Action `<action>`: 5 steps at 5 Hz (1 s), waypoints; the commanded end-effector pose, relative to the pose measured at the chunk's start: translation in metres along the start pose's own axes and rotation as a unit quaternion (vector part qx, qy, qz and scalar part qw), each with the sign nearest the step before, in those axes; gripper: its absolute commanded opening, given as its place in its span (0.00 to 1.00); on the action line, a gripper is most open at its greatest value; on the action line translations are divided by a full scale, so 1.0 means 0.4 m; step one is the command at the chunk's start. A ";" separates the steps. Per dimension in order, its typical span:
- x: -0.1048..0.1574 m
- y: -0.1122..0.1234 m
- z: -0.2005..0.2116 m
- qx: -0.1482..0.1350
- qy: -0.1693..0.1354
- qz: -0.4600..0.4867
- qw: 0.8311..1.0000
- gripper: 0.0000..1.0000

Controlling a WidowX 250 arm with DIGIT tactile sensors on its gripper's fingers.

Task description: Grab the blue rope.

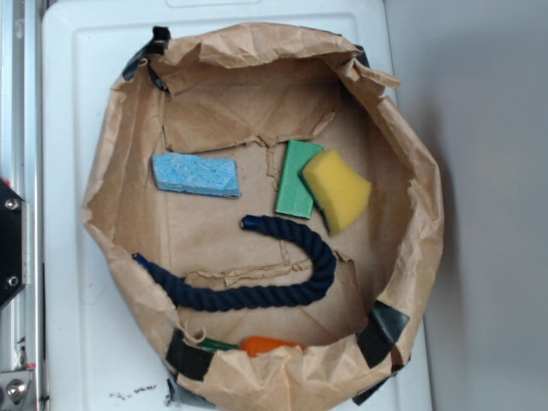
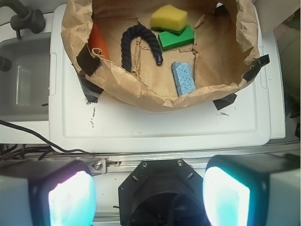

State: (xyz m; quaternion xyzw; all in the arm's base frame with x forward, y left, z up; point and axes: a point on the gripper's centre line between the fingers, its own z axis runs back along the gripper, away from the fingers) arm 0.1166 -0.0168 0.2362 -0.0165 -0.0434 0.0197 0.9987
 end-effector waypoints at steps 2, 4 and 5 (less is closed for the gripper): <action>-0.033 -0.017 -0.011 0.002 0.009 -0.007 1.000 1.00; 0.114 -0.031 -0.076 -0.009 0.026 0.020 0.999 1.00; 0.190 -0.022 -0.101 -0.008 0.020 0.050 0.999 1.00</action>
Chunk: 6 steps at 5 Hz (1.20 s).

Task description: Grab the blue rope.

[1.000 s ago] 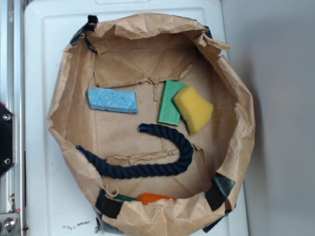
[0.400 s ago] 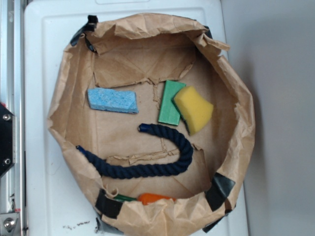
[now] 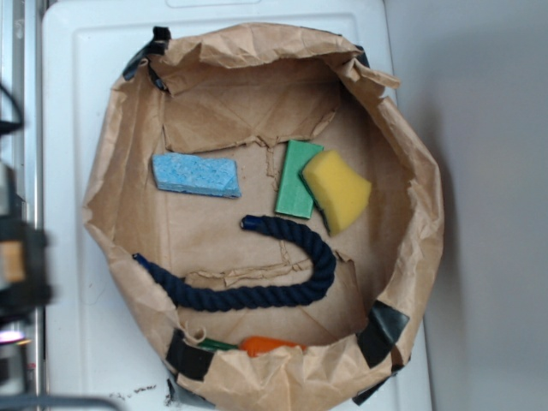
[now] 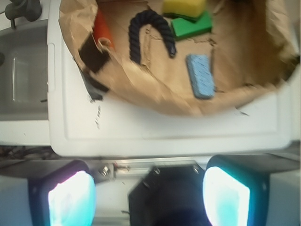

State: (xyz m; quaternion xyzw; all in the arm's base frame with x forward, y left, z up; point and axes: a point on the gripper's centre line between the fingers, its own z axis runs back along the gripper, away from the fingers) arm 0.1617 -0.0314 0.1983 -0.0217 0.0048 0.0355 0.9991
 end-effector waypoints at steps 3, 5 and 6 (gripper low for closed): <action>0.201 0.062 -0.029 -0.002 -0.061 0.203 0.977 1.00; 0.201 0.062 -0.029 -0.002 -0.061 0.203 0.977 1.00; 0.186 0.118 -0.049 -0.020 -0.064 0.239 0.969 1.00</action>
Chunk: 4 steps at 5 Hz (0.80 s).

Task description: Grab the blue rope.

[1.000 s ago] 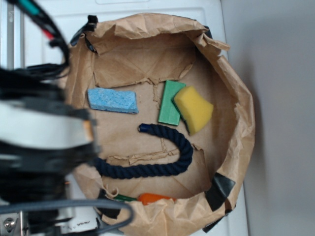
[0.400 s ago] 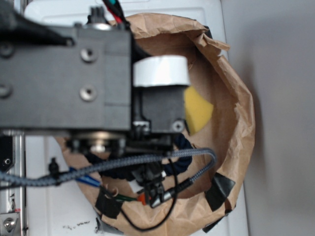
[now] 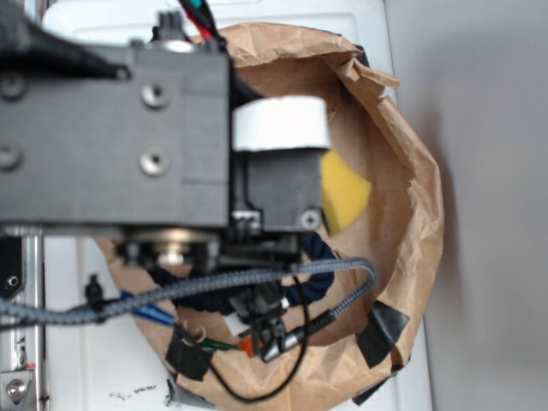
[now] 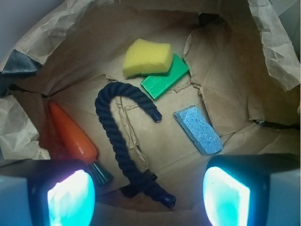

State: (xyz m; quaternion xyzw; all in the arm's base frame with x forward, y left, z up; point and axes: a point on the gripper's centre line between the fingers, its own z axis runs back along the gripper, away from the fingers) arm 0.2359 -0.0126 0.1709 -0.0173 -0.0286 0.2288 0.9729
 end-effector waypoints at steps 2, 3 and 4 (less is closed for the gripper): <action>0.099 0.104 -0.077 -0.055 -0.046 0.066 0.995 1.00; 0.119 0.075 -0.122 -0.058 -0.055 0.066 0.995 1.00; 0.086 0.025 -0.169 -0.050 -0.074 0.063 0.994 1.00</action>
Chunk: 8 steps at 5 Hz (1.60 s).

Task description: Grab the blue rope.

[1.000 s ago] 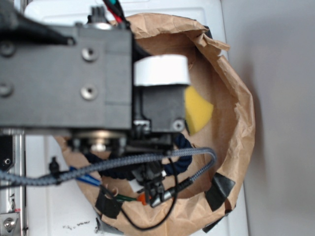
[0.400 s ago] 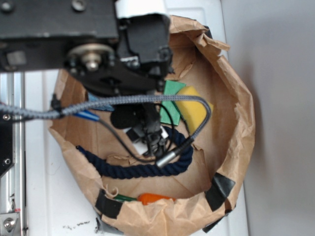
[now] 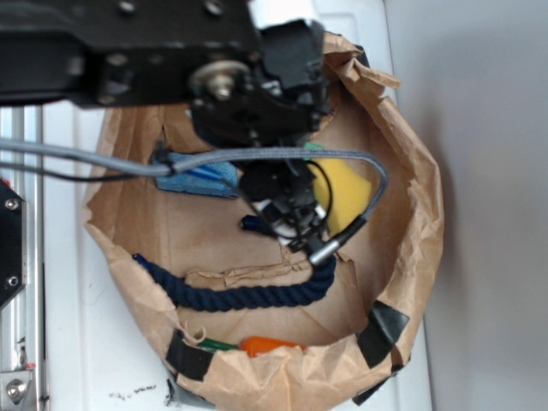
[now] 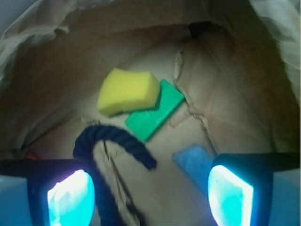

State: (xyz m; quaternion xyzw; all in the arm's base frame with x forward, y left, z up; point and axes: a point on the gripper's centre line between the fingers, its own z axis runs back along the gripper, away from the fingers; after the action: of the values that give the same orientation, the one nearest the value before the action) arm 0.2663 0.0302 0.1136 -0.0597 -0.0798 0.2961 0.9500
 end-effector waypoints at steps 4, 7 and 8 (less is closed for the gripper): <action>-0.103 -0.118 -0.139 0.022 -0.029 -0.011 0.999 1.00; -0.144 -0.136 -0.219 -0.005 -0.021 -0.058 0.998 1.00; -0.148 -0.140 -0.240 -0.004 -0.029 -0.066 0.997 1.00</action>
State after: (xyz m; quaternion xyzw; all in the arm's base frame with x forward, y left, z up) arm 0.2670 -0.0537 0.0191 -0.0443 -0.1045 0.2459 0.9626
